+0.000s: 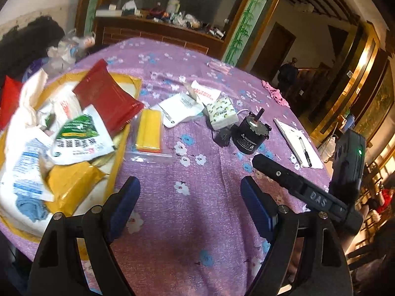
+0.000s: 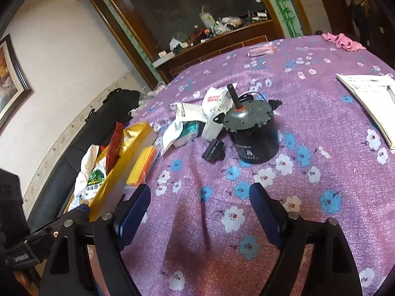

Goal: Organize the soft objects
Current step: 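Move the left tool back toward the yellow sponge beside the box, then grasp the yellow sponge with the left tool while the right tool grasps a white tag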

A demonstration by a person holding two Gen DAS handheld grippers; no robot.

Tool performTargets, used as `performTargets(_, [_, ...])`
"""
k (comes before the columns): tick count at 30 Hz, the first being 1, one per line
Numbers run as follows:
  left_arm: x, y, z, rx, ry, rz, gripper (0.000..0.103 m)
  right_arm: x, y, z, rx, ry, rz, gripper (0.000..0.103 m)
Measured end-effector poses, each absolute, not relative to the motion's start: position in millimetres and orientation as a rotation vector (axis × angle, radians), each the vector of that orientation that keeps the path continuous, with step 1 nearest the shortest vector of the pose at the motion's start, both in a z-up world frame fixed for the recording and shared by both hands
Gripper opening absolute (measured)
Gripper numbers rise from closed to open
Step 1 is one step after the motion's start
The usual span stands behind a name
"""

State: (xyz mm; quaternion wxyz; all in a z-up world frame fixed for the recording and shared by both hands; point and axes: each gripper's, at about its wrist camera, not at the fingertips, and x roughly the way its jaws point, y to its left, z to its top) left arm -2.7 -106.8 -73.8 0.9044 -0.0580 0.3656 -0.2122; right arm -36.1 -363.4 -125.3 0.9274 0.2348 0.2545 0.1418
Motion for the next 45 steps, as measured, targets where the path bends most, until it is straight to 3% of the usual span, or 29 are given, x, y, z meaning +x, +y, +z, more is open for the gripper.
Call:
performTargets(12, [87.7, -146.8, -77.3, 0.036, 0.895, -0.373, 0.082, -40.2, -370.0, -129.6, 0.481, 0.495, 0.31, 0.082])
performTargets(17, [96.7, -153.8, -97.2, 0.067, 0.956, -0.333, 0.083, -42.9, -370.8, -129.6, 0.492, 0.484, 0.314, 0.082])
performTargets(26, [77.7, -148.5, -99.8, 0.173, 0.851, -0.301, 0.082, -41.3, -357.0, -127.0, 0.449, 0.502, 0.295, 0.081])
performTargets(38, [109.4, -146.7, -105.2, 0.123, 0.939, -0.244, 0.083, -41.3, -351.4, -126.0, 0.429, 0.513, 0.263, 0.081])
performTargets(41, [121.6, -158.3, -109.1, 0.182, 0.896, -0.174, 0.074, -41.6, -350.1, -126.0, 0.423, 0.518, 0.251, 0.081])
performTargets(42, [122.6, -163.8, -111.4, 0.207, 0.898, -0.167, 0.06, -40.9, -350.0, -125.8, 0.424, 0.519, 0.248, 0.081])
performTargets(44, [118.3, -169.4, -117.2, 0.283, 0.863, -0.119, 0.055, -41.4, -350.4, -125.7, 0.424, 0.52, 0.238, 0.081])
performTargets(45, [116.1, -170.1, -119.8, 0.321, 0.847, -0.1, 0.046, -41.9, -350.3, -125.6, 0.423, 0.519, 0.237, 0.081])
